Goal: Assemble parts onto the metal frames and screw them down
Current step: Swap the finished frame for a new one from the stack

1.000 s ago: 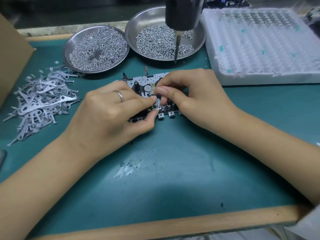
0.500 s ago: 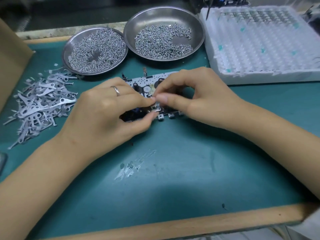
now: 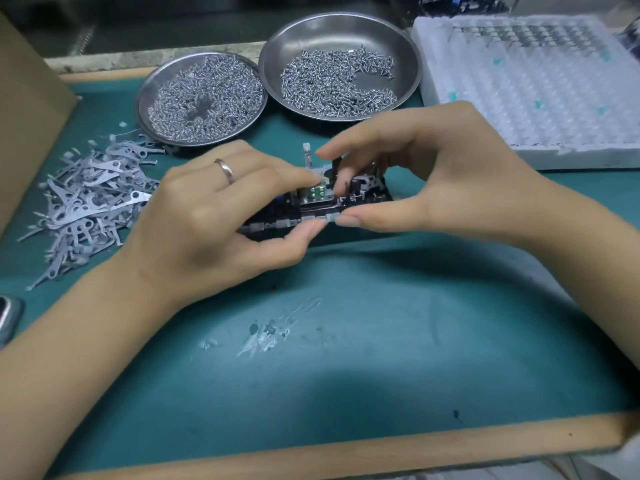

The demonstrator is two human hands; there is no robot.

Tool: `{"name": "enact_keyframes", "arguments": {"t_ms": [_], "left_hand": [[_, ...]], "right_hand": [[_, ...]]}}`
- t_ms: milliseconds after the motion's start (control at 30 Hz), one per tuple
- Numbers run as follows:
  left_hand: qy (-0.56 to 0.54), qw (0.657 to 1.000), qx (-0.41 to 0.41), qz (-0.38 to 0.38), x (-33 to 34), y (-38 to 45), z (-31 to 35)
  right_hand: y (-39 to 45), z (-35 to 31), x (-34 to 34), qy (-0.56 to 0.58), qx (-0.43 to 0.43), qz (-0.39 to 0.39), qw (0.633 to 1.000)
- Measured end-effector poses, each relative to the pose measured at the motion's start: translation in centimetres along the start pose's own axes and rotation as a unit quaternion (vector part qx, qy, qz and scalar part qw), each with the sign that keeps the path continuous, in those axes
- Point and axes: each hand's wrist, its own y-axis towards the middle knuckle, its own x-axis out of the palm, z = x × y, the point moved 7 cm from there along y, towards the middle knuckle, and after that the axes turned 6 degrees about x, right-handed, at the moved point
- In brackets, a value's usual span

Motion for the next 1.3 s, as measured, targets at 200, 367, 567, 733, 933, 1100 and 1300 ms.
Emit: {"name": "enact_keyframes", "arguments": {"t_ms": [200, 367, 567, 733, 933, 1100, 1300], "left_hand": [[0.016, 0.999, 0.033, 0.033, -0.4, 0.0, 0.6], [0.025, 0.998, 0.045, 0.031, -0.3, -0.1, 0.7], [0.026, 0.998, 0.047, 0.03, -0.2, -0.1, 0.7], [0.034, 0.997, 0.056, 0.033, -0.3, -0.1, 0.9], [0.02, 0.998, 0.048, 0.022, -0.2, 0.0, 1.0], [-0.041, 0.998, 0.025, -0.047, 1.3, 0.0, 1.4], [-0.1, 0.993, -0.058, 0.013, -0.4, -0.1, 0.0]], "right_hand": [[-0.1, -0.4, -0.1, 0.051, 0.012, -0.016, 0.998], [-0.1, -0.4, -0.1, 0.051, 0.02, -0.021, 0.998], [-0.2, -0.3, -0.1, 0.051, 0.022, -0.023, 0.998], [-0.2, -0.3, -0.1, 0.053, 0.02, -0.021, 0.998], [-0.3, -0.3, -0.1, 0.041, 0.028, -0.034, 0.998], [-0.3, 0.8, 0.4, -0.101, 0.078, -0.095, 0.987], [-1.1, -0.8, 2.5, -0.278, -0.003, 0.0, 0.961]]}}
